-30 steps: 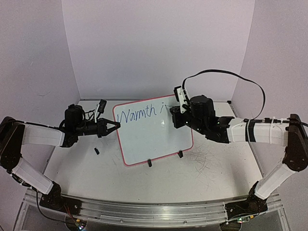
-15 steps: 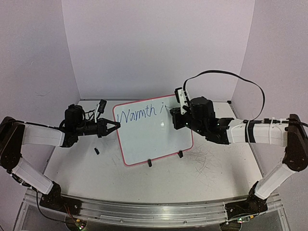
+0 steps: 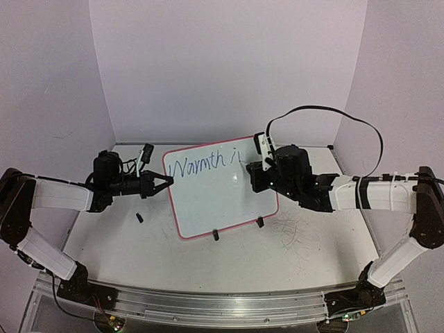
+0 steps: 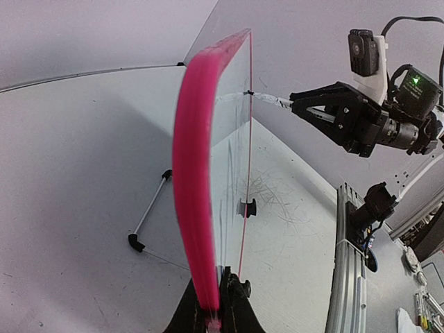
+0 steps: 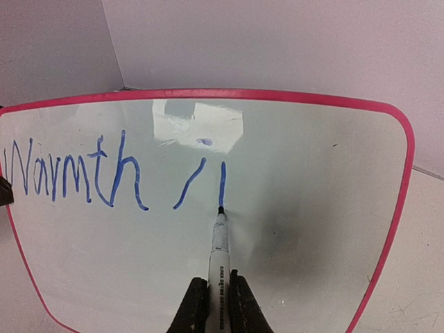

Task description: Write a sentence on the whiteboard

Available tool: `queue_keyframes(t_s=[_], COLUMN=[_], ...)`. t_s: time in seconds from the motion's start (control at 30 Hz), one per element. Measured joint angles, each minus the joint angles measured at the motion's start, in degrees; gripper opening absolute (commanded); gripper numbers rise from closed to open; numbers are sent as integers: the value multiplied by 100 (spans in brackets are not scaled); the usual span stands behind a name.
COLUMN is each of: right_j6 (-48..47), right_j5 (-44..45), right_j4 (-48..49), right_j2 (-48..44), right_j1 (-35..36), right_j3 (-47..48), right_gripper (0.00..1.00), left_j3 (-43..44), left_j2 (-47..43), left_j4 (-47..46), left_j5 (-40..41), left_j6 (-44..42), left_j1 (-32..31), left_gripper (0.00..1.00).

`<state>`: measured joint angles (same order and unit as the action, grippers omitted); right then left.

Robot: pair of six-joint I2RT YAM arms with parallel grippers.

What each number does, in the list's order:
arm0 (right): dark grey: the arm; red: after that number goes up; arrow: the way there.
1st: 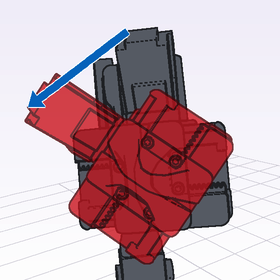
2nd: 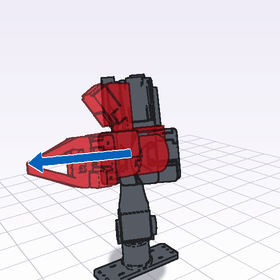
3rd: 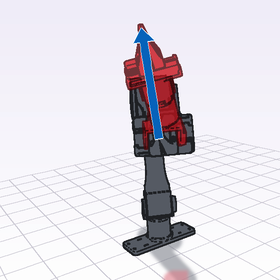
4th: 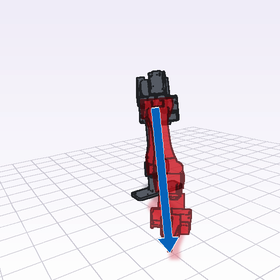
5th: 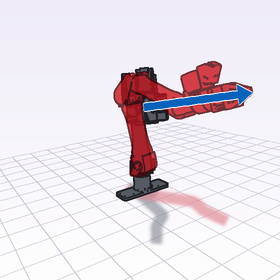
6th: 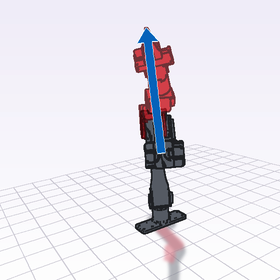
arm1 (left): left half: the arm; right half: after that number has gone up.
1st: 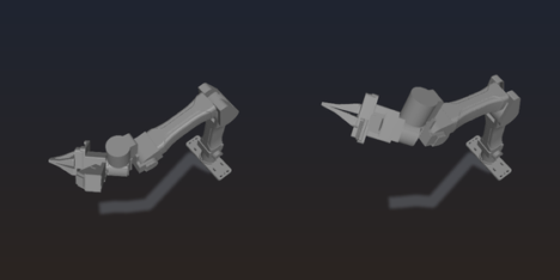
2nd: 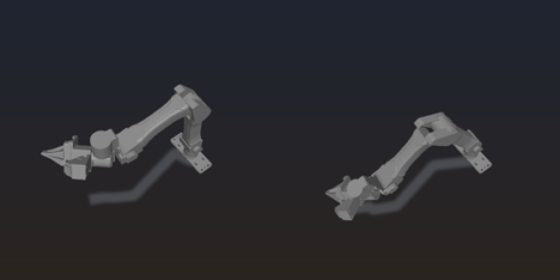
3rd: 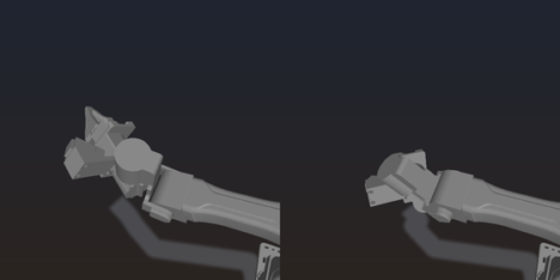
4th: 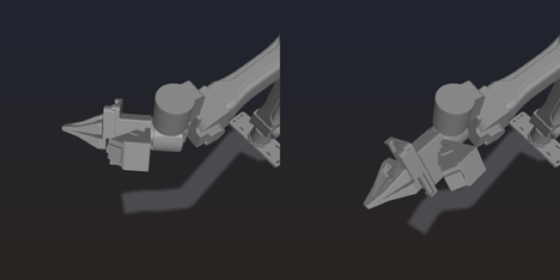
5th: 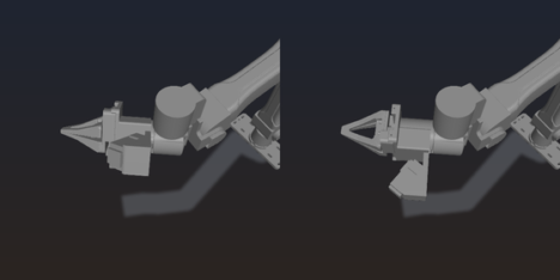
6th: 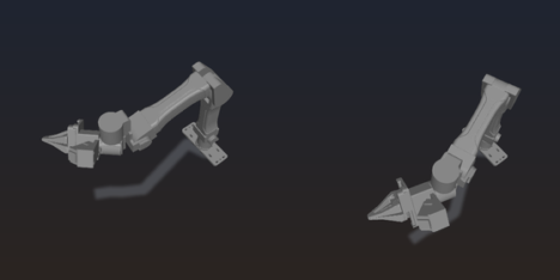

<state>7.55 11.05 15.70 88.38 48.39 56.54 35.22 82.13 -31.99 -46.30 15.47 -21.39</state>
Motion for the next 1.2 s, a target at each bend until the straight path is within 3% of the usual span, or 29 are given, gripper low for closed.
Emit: queue_keyframes(t_s=[1.2], right_j6=[-114], right_j5=[392], right_j4=[3], right_j2=[168], right_j1=[1], right_j3=[390], right_gripper=[0], left_j3=[0], left_j2=[0], left_j4=[4], left_j5=[20], left_j6=[-5], left_j1=[-4], left_gripper=[0])
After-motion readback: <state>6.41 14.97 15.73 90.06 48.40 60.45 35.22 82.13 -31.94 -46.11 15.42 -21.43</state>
